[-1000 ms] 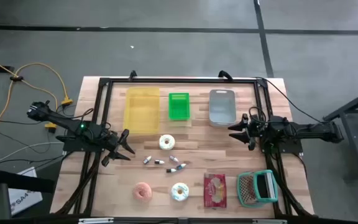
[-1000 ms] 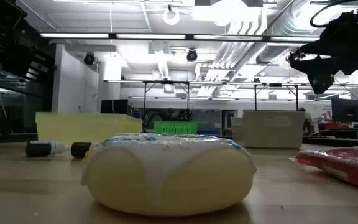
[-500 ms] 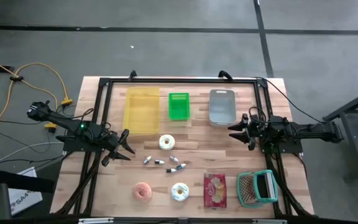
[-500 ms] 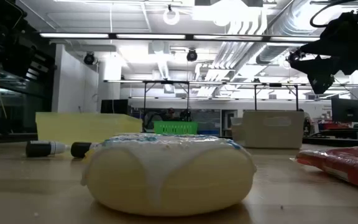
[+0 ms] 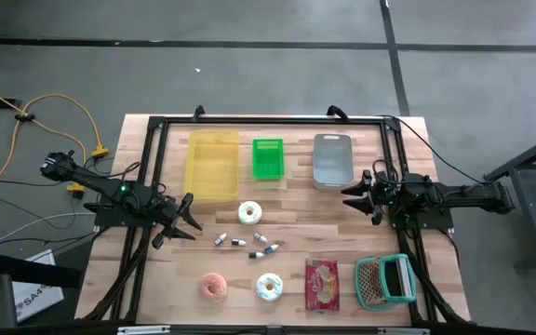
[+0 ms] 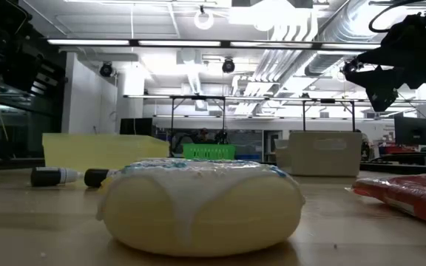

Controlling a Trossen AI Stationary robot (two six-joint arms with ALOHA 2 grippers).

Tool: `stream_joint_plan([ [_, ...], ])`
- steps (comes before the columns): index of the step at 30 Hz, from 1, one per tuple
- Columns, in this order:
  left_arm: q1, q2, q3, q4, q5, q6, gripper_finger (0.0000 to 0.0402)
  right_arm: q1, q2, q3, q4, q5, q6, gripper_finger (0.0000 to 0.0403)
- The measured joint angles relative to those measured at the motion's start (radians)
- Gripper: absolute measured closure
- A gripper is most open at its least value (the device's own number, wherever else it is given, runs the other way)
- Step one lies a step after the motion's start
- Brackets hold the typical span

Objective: Pick & Place Food Item

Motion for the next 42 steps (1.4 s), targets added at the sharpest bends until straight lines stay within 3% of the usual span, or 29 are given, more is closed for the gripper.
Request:
stream_joint_plan([
  [28,0.0,0.0,0.0,0.0,-0.001,0.0,0.0253,0.0,0.0,0.0,0.0,0.0,0.0,0.0228],
  [42,0.0,0.0,0.0,0.024,-0.057,0.0,0.0253,0.0,0.0,0.0,0.0,0.0,0.0,0.0228],
])
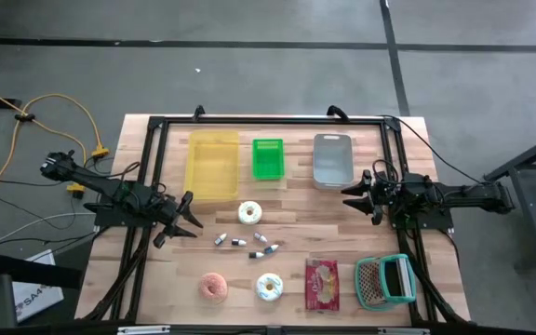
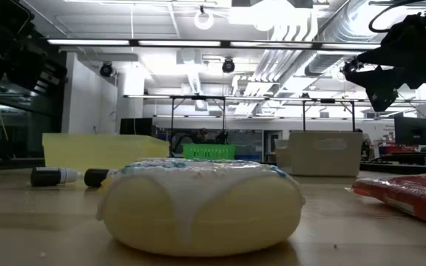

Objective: Pick & Place Food Item
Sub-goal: Put the violet food coloring bottle into the green bin

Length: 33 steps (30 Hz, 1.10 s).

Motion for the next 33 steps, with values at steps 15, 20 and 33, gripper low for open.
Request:
stream_joint_plan([
  [15,0.0,0.0,0.0,0.039,-0.031,0.013,0.0253,0.0,0.0,0.0,0.0,0.0,0.0,0.0228],
  [20,0.0,0.0,0.0,0.044,-0.031,0.026,0.0253,0.0,0.0,0.0,0.0,0.0,0.0,0.0228],
  [33,0.0,0.0,0.0,0.037,-0.031,0.027,0.0253,0.0,0.0,0.0,0.0,0.0,0.0,0.0228],
])
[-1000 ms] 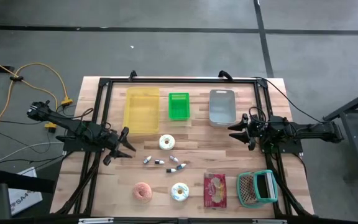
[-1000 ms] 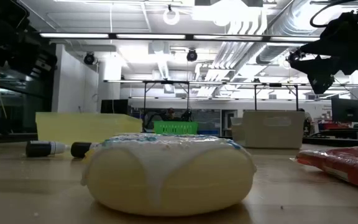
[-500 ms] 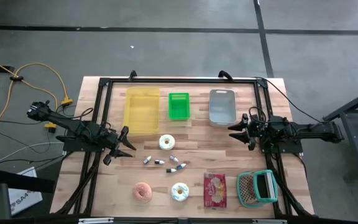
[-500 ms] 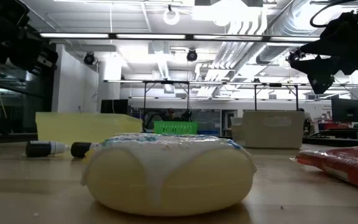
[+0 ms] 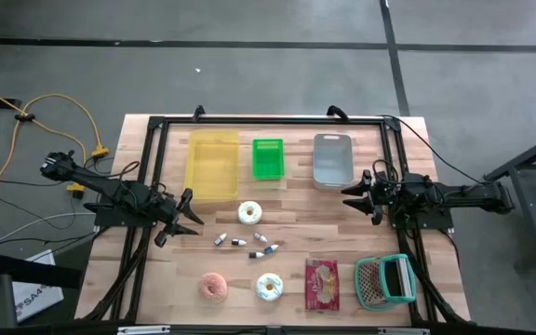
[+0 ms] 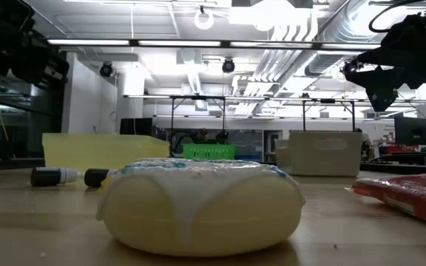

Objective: Pick & Place Food Item
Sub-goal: Put the violet food coloring bottle into the green bin

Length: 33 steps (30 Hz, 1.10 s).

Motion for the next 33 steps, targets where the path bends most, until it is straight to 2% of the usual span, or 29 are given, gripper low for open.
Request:
stream_joint_plan([
  [9,0.0,0.015,0.016,-0.009,-0.078,-0.039,0.0253,0.0,0.0,0.0,0.0,0.0,0.0,0.0228],
  [15,0.0,0.1,0.084,-0.028,-0.123,-0.024,0.0253,0.0,0.0,0.0,0.0,0.0,0.0,0.0228],
  [23,-0.001,0.272,0.244,-0.101,-0.173,-0.051,0.0253,0.0,0.0,0.0,0.0,0.0,0.0,0.0228],
  [29,-0.001,0.443,0.408,-0.28,-0.229,-0.151,0.0253,0.0,0.0,0.0,0.0,0.0,0.0,0.0228],
  [33,-0.001,0.566,0.5,-0.329,-0.237,-0.2,0.0253,0.0,0.0,0.0,0.0,0.0,0.0,0.0228],
])
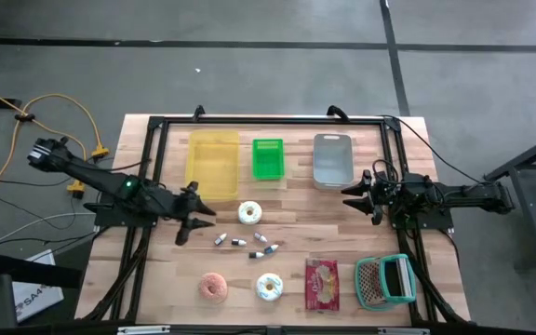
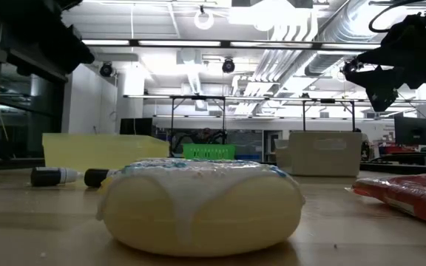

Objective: Pick & Place Food Item
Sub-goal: Put the violet food coloring bottle into the green bin

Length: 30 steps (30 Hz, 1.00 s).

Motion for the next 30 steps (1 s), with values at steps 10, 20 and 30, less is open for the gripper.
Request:
stream_joint_plan([
  [10,0.0,0.297,0.331,-0.329,-0.073,-0.148,0.0253,0.0,0.0,0.0,0.0,0.0,0.0,0.0228],
  [20,0.0,0.465,0.455,-0.555,-0.088,-0.435,0.0253,0.0,0.0,0.0,0.0,0.0,0.0,0.0228],
  [30,0.001,0.587,0.455,-0.573,-0.004,-0.585,0.0253,0.0,0.0,0.0,0.0,0.0,0.0,0.0228],
])
